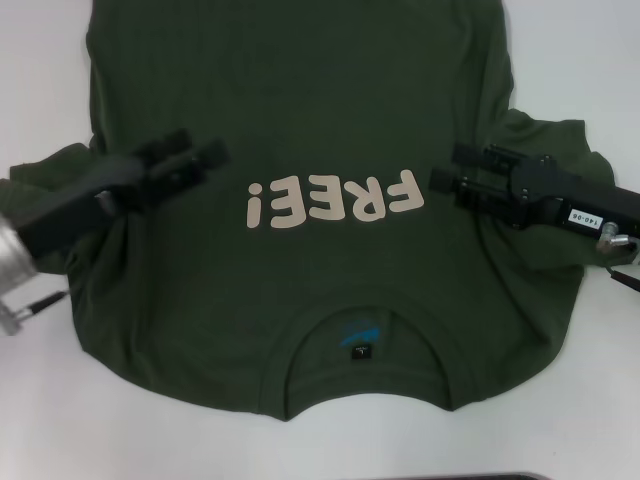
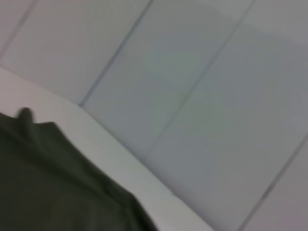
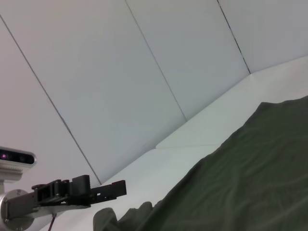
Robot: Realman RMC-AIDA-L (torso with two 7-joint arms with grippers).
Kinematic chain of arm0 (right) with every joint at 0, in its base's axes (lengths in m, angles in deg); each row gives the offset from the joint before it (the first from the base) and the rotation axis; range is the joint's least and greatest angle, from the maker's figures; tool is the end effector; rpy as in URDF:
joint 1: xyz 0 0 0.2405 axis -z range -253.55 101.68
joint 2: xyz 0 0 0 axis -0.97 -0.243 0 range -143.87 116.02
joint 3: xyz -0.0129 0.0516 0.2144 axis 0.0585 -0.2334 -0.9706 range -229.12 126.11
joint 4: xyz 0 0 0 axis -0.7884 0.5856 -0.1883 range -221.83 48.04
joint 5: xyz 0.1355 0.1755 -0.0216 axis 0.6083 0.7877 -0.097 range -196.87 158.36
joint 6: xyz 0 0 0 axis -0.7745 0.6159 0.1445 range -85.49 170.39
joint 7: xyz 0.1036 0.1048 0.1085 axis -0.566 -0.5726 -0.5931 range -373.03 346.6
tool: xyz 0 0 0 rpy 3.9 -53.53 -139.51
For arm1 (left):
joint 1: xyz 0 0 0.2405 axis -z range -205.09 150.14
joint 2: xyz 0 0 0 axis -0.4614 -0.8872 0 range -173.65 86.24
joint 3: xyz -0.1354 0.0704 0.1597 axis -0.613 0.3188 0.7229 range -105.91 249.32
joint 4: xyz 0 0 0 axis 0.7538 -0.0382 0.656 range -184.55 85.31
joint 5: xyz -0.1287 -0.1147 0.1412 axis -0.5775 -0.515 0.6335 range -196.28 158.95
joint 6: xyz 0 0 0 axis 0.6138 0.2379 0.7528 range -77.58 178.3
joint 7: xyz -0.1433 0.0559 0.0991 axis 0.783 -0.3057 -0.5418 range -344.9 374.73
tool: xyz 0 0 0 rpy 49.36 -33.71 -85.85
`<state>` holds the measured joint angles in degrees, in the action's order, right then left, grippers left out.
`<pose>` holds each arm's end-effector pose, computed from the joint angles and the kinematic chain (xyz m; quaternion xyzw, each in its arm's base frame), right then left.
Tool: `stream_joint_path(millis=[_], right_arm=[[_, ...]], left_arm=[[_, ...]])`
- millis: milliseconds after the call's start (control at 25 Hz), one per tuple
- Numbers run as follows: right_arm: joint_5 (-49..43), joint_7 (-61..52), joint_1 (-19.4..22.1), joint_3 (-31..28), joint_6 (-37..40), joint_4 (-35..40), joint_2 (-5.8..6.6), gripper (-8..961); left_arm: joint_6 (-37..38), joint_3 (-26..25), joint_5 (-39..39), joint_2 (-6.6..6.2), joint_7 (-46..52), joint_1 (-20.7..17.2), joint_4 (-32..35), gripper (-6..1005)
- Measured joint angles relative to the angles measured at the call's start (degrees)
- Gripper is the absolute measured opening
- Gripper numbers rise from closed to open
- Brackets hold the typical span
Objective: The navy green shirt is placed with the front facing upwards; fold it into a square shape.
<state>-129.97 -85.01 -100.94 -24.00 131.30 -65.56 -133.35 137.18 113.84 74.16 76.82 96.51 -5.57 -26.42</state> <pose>0.2645 0.3021 -0.0350 -0.8610 0.3277 0.3498 0.1701 -0.2506 0.3070 -0.0343 -0.8127 -0.3912 -0.4040 0.1527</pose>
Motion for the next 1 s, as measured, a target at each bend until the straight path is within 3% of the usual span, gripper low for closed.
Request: stream_joint_path(millis=[240, 360, 1000], right_arm=[[0.4, -0.2, -0.1, 0.0, 0.0, -0.1, -0.08, 726], [0.4, -0.2, -0.1, 0.0, 0.0, -0.2, -0.09, 726], [0.4, -0.3, -0.1, -0.5, 0.2, -0.2, -0.01, 726]], left_arm=[[-3.9, -2.2, 0.2, -2.99, 2.0, -1.0, 0.1, 900], [-5.2, -3.9, 0.3, -3.9, 2.3, -1.5, 0.7, 901], [-14.6, -10.8, 7.9, -4.71, 6.2, -3.0, 6.0, 900]])
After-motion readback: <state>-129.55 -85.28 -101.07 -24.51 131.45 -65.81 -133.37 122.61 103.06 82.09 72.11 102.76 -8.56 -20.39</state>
